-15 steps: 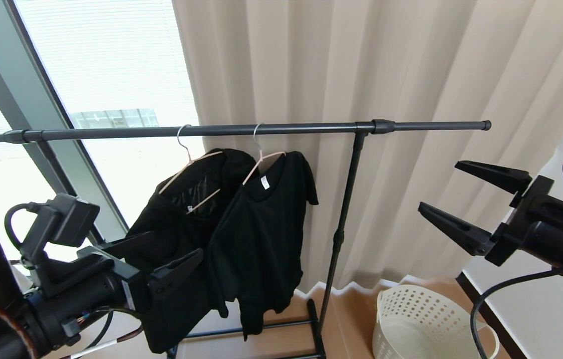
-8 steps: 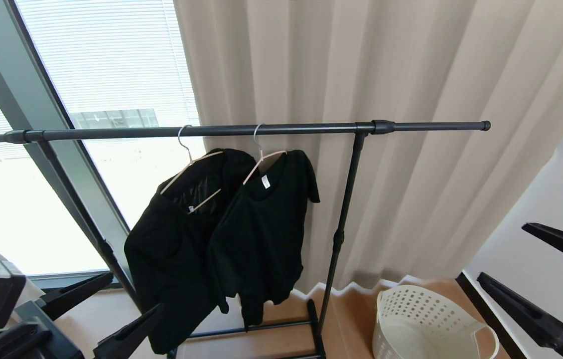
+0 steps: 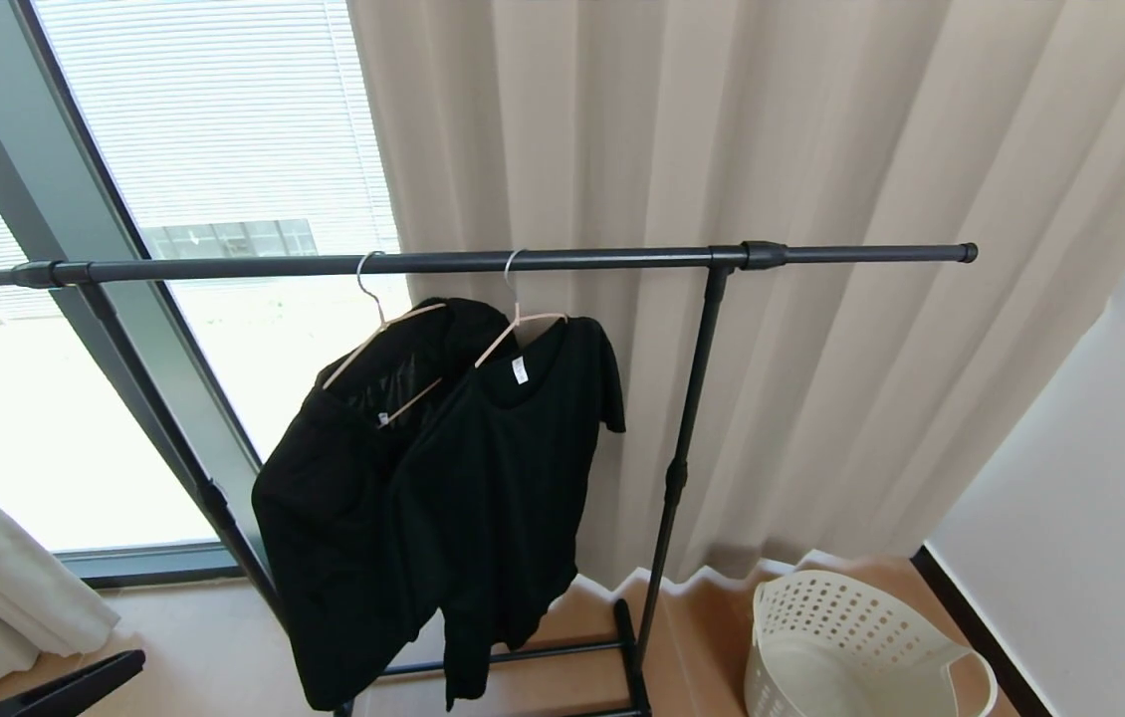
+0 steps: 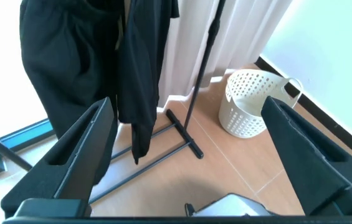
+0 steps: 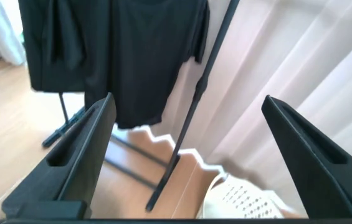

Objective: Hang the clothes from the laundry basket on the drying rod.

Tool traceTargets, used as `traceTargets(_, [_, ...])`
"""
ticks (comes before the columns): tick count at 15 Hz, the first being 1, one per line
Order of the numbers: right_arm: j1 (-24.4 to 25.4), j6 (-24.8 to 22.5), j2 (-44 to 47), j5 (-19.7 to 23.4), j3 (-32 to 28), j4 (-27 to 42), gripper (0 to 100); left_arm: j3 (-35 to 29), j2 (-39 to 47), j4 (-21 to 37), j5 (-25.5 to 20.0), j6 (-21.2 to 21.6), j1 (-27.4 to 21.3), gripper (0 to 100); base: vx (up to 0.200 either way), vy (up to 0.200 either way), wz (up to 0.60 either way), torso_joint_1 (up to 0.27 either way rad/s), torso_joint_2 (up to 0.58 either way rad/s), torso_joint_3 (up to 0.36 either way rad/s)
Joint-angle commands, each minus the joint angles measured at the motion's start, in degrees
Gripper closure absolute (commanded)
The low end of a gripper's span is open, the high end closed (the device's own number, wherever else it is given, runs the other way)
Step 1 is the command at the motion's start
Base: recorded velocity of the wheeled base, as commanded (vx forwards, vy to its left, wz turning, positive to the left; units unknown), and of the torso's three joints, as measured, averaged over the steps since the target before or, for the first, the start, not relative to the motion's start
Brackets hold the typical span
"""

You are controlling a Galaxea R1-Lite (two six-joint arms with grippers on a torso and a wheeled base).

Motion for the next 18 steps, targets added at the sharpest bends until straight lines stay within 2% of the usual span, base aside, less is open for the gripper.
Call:
traceTargets(1, [-0.07,4.2,-10.22,-0.36,0.07,4.03,0,0.05,-10.14,7.11,-0.02,-0.06,0.01,0,0.0,0.0,0.0,0.0,0.0,0.0])
traceTargets(2, [-0.07,4.82,-10.75,-0.53,0.07,4.47,0,0.05,-11.37,8.69,-0.02,-0.06,0.01,0,0.0,0.0,0.0,0.0,0.0,0.0])
traceTargets(4, [-0.07,5.26,-16.38,-4.57,0.07,10.09,0,0.05,-21.3,19.24,0.16,-0.06,0.09,0,0.0,0.0,0.0,0.0,0.0,0.0])
traceTargets(6, [-0.07,5.26,-19.28,-8.62,0.07,12.03,0,0.05,-23.76,20.12,0.95,-0.06,0.97,0,0.0,0.0,0.0,0.0,0.0,0.0])
traceTargets(9, [-0.15,4.82,-20.42,-10.9,0.07,12.2,0,0.05,-24.38,20.64,1.83,0.82,3.96,0,0.0,0.0,0.0,0.0,0.0,0.0])
traceTargets(12, [-0.15,4.99,-22.97,-12.66,0.07,12.2,0,0.05,-26.58,22.75,4.37,6.89,9.67,0,0.0,0.0,0.0,0.0,0.0,0.0])
traceTargets(13, [-0.15,5.08,-22.97,-13.19,0.07,12.2,0,0.05,-27.72,22.75,4.37,7.24,11.08,0,0.0,0.0,0.0,0.0,0.0,0.0])
traceTargets(15, [-0.24,5.08,-22.97,-14.15,0.07,12.2,0,0.05,-29.65,22.75,4.46,7.33,17.32,0,0.0,0.0,0.0,0.0,0.0,0.0])
traceTargets(16, [-0.24,5.17,-22.97,-15.03,0.07,12.2,0,0.05,-32.46,22.75,4.02,8.2,24.18,0,0.0,0.0,0.0,0.0,0.0,0.0])
traceTargets(17, [-0.59,5.35,-22.97,-15.82,0.07,12.11,0,0.05,-35.45,22.75,3.85,8.47,27.08,0,0.0,0.0,0.0,0.0,0.0,0.0])
traceTargets(18, [-1.12,5.35,-22.97,-16.62,0.07,12.03,0,0.05,-37.03,22.75,3.58,8.38,27.52,0,0.0,0.0,0.0,0.0,0.0,0.0])
